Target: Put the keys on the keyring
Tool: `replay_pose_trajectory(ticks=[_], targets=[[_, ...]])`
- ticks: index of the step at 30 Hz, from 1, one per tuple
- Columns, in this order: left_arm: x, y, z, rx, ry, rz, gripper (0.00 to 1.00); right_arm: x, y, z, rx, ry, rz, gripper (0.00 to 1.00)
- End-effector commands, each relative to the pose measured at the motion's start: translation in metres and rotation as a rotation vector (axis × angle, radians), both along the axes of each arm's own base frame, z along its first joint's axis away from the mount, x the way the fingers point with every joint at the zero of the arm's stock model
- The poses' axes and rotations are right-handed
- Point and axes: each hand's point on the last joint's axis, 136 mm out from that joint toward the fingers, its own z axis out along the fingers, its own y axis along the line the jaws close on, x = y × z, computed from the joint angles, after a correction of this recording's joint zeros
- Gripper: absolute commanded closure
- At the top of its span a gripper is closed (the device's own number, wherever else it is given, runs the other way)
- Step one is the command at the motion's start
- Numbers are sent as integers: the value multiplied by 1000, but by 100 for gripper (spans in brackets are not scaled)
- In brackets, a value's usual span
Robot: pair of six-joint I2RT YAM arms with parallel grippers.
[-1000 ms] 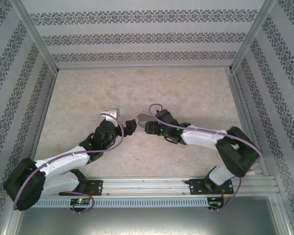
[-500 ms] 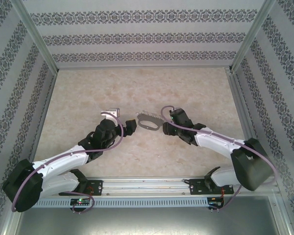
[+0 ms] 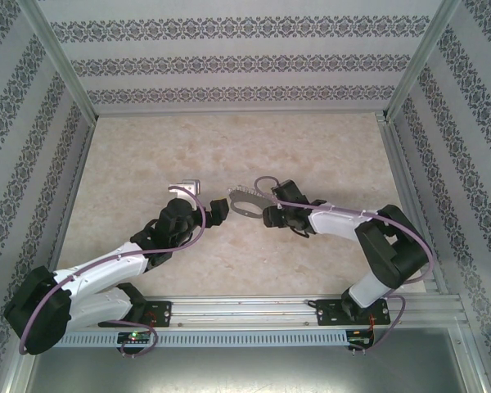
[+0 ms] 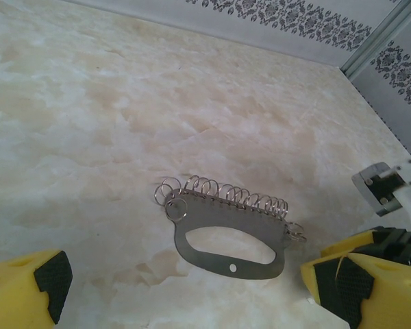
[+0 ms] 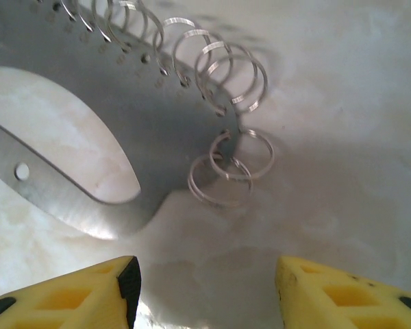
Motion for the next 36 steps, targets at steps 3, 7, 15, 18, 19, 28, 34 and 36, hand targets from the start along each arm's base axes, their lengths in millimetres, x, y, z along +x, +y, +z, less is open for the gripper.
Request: replay_pose_trajectory(ticks=[3,7,15,18,19,28,34,36], targets=[[-5,-1,-2,-18,19,-3,0,23,10,8,26,-34,-5,44],[-4,-1,-2,-17,14,-2,0,31,12,8,27,-38,-7,44],[-3,-4,-3,-16,18,-11,0,44,16,10,37,-50,-12,44],[-4,-4,-3,-16,18,-11,0,48,17,12,37,-56,-10,44],[-4,-4,-3,-17,18,-10,0,50,17,12,34,-55,-11,44],[-4,-4,-5,-16,20,-11,0,66,20,19,45,-69,-13,44],[-5,-3,-4,-16,21,-10,0,62,17,28,53,-75,-10,45],[-5,-3,-2,-19,16,-10,0,55,13,28,54,-70,-17,44]])
